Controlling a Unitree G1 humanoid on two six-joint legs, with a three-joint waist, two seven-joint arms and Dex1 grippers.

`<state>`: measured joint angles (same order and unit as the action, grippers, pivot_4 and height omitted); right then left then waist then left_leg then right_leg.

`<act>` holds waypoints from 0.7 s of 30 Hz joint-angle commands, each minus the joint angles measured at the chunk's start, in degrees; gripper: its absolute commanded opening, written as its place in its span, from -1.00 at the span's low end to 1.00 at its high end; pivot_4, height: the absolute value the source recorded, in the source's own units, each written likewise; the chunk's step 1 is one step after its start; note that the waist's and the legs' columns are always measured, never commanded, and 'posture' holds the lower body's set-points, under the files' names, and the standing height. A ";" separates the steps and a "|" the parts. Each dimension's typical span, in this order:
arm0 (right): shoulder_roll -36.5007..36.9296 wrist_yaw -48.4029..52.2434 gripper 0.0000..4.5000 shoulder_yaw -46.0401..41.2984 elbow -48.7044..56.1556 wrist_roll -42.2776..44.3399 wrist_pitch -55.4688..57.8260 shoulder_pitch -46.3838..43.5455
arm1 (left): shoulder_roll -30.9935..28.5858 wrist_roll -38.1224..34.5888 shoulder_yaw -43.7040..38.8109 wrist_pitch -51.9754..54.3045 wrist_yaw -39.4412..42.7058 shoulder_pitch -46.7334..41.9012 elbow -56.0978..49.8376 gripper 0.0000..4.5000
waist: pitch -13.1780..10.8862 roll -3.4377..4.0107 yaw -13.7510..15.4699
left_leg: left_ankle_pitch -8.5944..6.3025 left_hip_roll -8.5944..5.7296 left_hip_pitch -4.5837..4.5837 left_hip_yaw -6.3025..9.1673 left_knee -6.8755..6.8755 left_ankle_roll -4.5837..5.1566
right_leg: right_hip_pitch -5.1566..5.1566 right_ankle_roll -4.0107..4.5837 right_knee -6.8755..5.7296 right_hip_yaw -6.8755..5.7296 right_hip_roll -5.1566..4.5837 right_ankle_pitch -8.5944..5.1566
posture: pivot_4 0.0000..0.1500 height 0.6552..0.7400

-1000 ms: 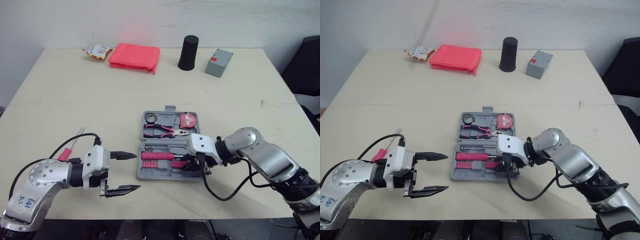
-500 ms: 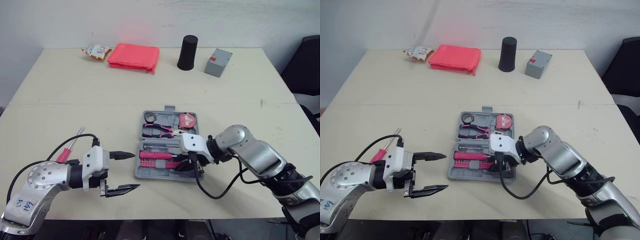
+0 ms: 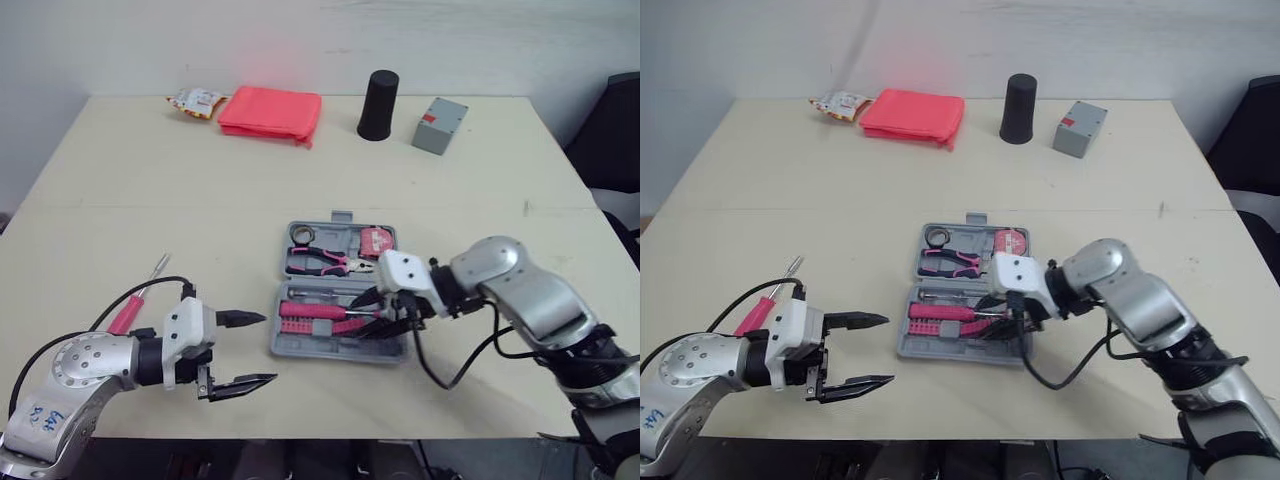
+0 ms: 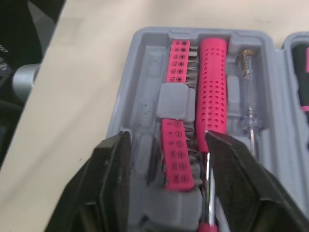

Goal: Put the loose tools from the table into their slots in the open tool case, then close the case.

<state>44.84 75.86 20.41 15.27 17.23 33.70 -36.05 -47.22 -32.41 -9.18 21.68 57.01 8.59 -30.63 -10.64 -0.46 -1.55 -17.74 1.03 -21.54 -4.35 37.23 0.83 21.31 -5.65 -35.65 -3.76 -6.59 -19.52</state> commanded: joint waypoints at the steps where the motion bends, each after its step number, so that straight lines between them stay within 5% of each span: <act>1: 0.56 2.57 0.10 -2.54 1.63 3.26 -2.32 2.70 | -0.30 -1.43 -1.67 0.39 0.13 0.25 -1.61 1.00 | 0.00 0.00 0.07 | 0.00 0.00 0.00 0.01 0.00 0.00 | -0.01 0.00 0.01 0.00 0.00 0.00 | 1.00 1.00; 6: -3.76 1.86 0.10 -7.15 -1.15 7.44 -7.68 6.10 | -0.54 -1.41 -2.06 0.70 0.51 0.03 -1.47 1.00 | 0.00 0.00 -0.14 | 0.00 0.00 0.00 0.00 -0.01 0.00 | -0.01 0.00 0.01 0.00 0.00 0.00 | 1.00 1.00; 9: -6.90 0.52 -0.29 -7.59 -5.84 5.81 -11.92 7.21 | -0.56 -1.19 -2.08 0.61 0.45 -0.44 -1.42 1.00 | 0.02 -0.03 -0.15 | 0.03 0.02 0.03 -0.01 -0.03 -0.05 | 0.00 0.00 -0.02 0.00 0.03 0.00 | 1.00 1.00; 12: -8.79 -0.03 -0.98 -6.34 -10.58 2.88 -15.90 7.24 | -0.77 -1.15 -2.17 0.76 0.48 -0.77 -1.49 1.00 | 0.02 -0.03 -0.01 | 0.03 0.00 0.01 -0.01 -0.02 -0.04 | 0.01 0.00 -0.03 0.00 0.02 0.00 | 1.00 1.00; 21: -11.46 -0.24 -0.99 -4.15 -17.81 -2.68 -24.94 7.27 | -1.36 -1.24 -2.95 1.24 0.46 -0.38 -2.26 1.00 | 0.02 -0.03 -0.06 | 0.03 -0.02 0.01 -0.02 -0.01 -0.03 | 0.02 0.00 -0.07 -0.02 0.01 0.00 | 1.00 1.00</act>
<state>33.31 74.74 15.86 -3.37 14.79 10.24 -28.75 -47.85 -32.97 -10.40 23.13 57.19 7.79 -30.80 -10.62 -0.49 -1.62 -17.72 1.01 -21.54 -4.36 37.22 0.79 21.33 -5.65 -35.72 -3.78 -6.58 -19.52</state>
